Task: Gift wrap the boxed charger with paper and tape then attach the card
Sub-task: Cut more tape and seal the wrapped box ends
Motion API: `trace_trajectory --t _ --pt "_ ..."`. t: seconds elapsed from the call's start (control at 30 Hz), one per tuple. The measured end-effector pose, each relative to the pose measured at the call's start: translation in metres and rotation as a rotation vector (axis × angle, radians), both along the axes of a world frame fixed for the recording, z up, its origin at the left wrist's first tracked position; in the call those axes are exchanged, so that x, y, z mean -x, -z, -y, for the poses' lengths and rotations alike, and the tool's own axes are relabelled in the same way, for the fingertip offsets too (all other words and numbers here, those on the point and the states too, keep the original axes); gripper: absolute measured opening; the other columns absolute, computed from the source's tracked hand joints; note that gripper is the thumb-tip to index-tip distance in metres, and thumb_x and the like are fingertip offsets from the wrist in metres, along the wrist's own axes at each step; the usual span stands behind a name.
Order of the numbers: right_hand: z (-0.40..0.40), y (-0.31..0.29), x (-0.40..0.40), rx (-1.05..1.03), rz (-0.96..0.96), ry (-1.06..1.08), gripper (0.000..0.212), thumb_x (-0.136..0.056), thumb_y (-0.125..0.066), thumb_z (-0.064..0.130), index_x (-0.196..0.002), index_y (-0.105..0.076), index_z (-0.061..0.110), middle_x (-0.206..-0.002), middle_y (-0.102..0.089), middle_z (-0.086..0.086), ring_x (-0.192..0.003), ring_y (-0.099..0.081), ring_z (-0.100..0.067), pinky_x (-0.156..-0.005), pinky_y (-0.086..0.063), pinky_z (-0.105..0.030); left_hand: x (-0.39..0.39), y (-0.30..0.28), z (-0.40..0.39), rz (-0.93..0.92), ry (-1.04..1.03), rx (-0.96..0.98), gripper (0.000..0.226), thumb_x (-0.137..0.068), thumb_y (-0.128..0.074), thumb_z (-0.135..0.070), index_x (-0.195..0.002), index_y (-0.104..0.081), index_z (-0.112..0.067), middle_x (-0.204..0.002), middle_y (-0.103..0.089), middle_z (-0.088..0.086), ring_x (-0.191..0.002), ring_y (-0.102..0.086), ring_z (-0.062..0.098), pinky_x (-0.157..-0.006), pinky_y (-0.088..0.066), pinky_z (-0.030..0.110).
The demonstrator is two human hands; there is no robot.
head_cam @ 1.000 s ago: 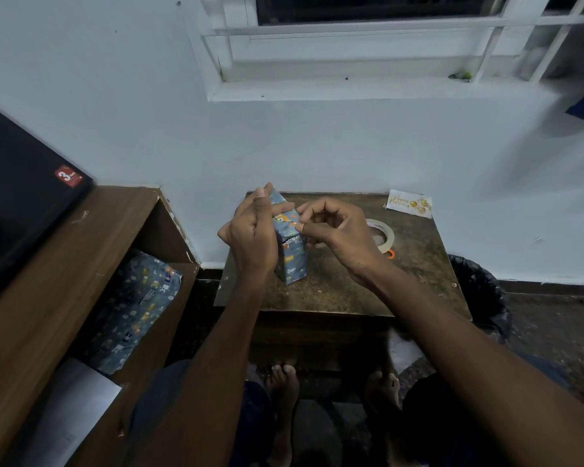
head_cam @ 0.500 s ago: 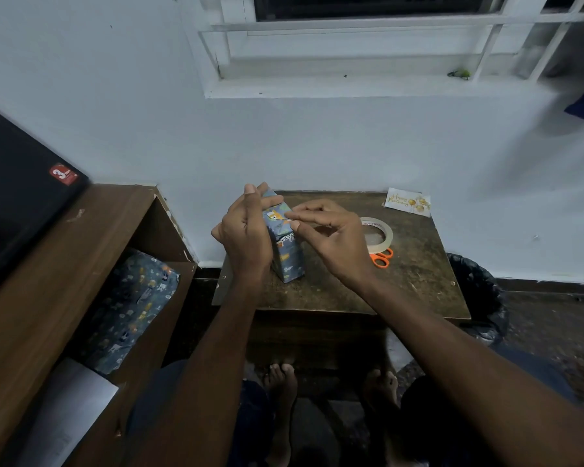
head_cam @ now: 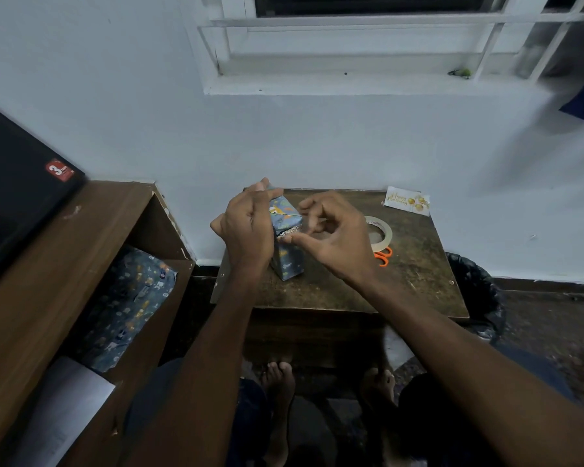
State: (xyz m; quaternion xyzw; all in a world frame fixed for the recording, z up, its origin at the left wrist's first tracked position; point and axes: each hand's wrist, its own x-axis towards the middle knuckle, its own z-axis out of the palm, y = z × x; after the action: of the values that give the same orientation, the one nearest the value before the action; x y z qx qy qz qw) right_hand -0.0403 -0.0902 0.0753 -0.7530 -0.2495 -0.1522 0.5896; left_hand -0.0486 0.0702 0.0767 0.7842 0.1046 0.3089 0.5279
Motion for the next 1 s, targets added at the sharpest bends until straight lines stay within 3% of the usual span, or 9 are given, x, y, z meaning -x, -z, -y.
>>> trace_trajectory --t 0.1,0.2,0.37,0.47,0.6,0.7,0.8,0.9,1.0 --pt "-0.010 0.008 0.003 0.117 -0.089 0.020 0.061 -0.066 -0.097 0.034 -0.101 -0.050 0.016 -0.107 -0.061 0.000 -0.095 -0.063 -0.017 -0.069 -0.057 -0.039 0.000 -0.002 0.000 0.012 -0.017 -0.095 0.030 -0.097 -0.053 -0.035 -0.096 -0.083 -0.034 -0.134 -0.072 -0.014 -0.128 -0.064 0.007 -0.113 -0.033 0.041" --pt "-0.015 0.010 0.004 0.193 -0.126 0.046 0.067 -0.069 -0.094 0.036 -0.113 -0.047 0.020 -0.106 -0.057 0.010 -0.094 -0.058 -0.008 -0.074 -0.051 -0.029 0.002 -0.004 -0.003 0.048 -0.035 -0.204 0.037 -0.088 -0.064 -0.030 -0.121 -0.080 -0.026 -0.161 -0.052 0.000 -0.119 -0.067 0.024 -0.105 -0.048 0.053" --pt "-0.009 0.001 -0.001 0.184 -0.082 0.111 0.058 -0.074 -0.084 0.015 -0.120 -0.048 0.015 -0.112 -0.060 0.005 -0.100 -0.063 -0.011 -0.079 -0.051 -0.022 0.004 -0.006 -0.009 -0.145 -0.177 -0.243 0.080 -0.080 -0.075 -0.052 -0.153 -0.054 -0.028 -0.171 -0.035 -0.001 -0.148 -0.037 0.024 -0.113 -0.021 0.036" --pt "-0.003 0.003 -0.009 0.106 -0.163 0.131 0.053 -0.078 -0.076 0.007 -0.123 -0.050 0.016 -0.117 -0.064 0.005 -0.105 -0.065 -0.009 -0.074 -0.057 -0.028 0.005 -0.003 -0.015 -0.184 0.016 -0.089 0.092 -0.075 -0.075 -0.066 -0.154 -0.050 -0.028 -0.141 -0.063 -0.009 -0.133 -0.058 0.015 -0.121 -0.038 0.052" --pt "0.006 0.005 -0.024 -0.080 -0.283 0.181 0.046 -0.087 -0.060 -0.012 -0.127 -0.056 0.010 -0.113 -0.070 0.002 -0.101 -0.068 -0.004 -0.084 -0.056 -0.024 0.010 -0.003 -0.015 -0.135 0.142 -0.127 0.094 -0.072 -0.090 -0.049 -0.154 -0.052 -0.024 -0.132 -0.070 -0.006 -0.117 -0.068 0.007 -0.103 -0.057 0.039" --pt "0.011 0.002 -0.032 -0.160 -0.338 0.137 0.049 -0.089 -0.053 -0.018 -0.129 -0.060 0.008 -0.116 -0.073 -0.004 -0.108 -0.071 -0.014 -0.096 -0.059 -0.034 0.009 -0.003 -0.013 -0.121 0.210 -0.109 0.095 -0.062 -0.092 -0.052 -0.147 -0.059 -0.027 -0.120 -0.069 -0.010 -0.099 -0.068 0.008 -0.092 -0.060 0.035" --pt "0.012 -0.003 -0.033 -0.141 -0.284 0.088 0.046 -0.090 -0.055 -0.018 -0.129 -0.062 0.005 -0.122 -0.072 -0.006 -0.114 -0.068 -0.014 -0.103 -0.056 -0.035 0.010 0.002 -0.012 -0.128 0.330 -0.225 0.091 -0.059 -0.099 -0.048 -0.141 -0.063 -0.032 -0.122 -0.063 -0.009 -0.109 -0.065 0.005 -0.097 -0.058 0.034" --pt "0.012 -0.005 -0.035 -0.102 -0.253 0.062 0.048 -0.091 -0.053 -0.019 -0.131 -0.062 0.004 -0.125 -0.071 -0.005 -0.116 -0.067 -0.015 -0.105 -0.055 -0.034 0.013 0.005 -0.007 -0.140 0.395 -0.351 0.103 -0.060 -0.103 -0.041 -0.151 -0.057 -0.030 -0.115 -0.053 -0.007 -0.108 -0.053 -0.012 -0.090 -0.041 0.004" --pt "0.013 -0.002 -0.039 -0.044 -0.260 0.051 0.050 -0.093 -0.054 -0.017 -0.137 -0.059 0.007 -0.125 -0.071 -0.006 -0.117 -0.068 -0.012 -0.104 -0.055 -0.034 0.013 0.002 -0.005 -0.118 0.424 -0.406 0.114 -0.067 -0.100 -0.041 -0.163 -0.041 -0.027 -0.145 -0.045 -0.007 -0.126 -0.038 -0.024 -0.097 -0.029 -0.005"
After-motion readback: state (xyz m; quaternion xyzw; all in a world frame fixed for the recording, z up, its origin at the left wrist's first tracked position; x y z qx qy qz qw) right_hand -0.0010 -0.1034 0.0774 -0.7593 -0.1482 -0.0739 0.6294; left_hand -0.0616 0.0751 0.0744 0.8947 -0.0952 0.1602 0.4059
